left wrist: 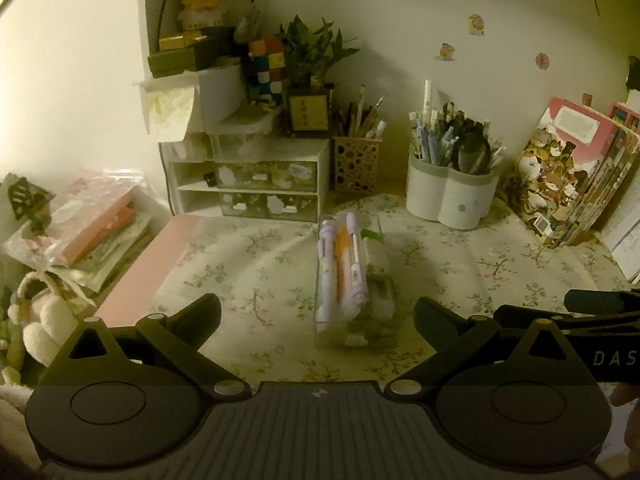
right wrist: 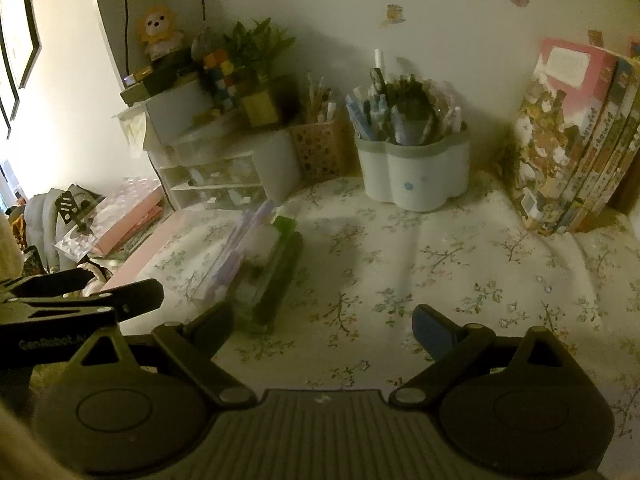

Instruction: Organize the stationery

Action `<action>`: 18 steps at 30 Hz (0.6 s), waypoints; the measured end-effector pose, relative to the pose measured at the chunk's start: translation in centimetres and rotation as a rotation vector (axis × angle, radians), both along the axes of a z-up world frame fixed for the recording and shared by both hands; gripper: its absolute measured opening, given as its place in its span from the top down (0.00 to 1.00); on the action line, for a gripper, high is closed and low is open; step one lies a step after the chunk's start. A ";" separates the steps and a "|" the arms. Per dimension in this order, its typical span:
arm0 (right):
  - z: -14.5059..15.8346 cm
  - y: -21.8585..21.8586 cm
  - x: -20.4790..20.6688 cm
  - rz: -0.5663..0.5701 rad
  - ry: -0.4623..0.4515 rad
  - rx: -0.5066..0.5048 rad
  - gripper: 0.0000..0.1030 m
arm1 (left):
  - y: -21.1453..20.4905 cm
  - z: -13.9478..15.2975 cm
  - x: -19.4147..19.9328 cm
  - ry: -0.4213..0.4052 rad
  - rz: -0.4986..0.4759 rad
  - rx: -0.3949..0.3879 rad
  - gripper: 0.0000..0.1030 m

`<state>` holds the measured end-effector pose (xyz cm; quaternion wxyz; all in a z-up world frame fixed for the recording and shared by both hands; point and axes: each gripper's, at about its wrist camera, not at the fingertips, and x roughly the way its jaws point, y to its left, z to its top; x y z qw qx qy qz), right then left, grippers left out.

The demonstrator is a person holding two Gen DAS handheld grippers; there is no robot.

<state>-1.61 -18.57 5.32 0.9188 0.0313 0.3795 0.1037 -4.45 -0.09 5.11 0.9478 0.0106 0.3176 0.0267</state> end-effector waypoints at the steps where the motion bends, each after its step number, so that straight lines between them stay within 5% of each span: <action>1: 0.0 0.0 0.0 -0.001 0.001 0.000 0.17 | 0.0 0.0 0.0 0.002 -0.001 0.002 0.05; 18: -0.5 0.2 0.5 -0.005 0.020 0.006 0.17 | 0.1 -0.4 0.5 0.023 0.011 0.004 0.05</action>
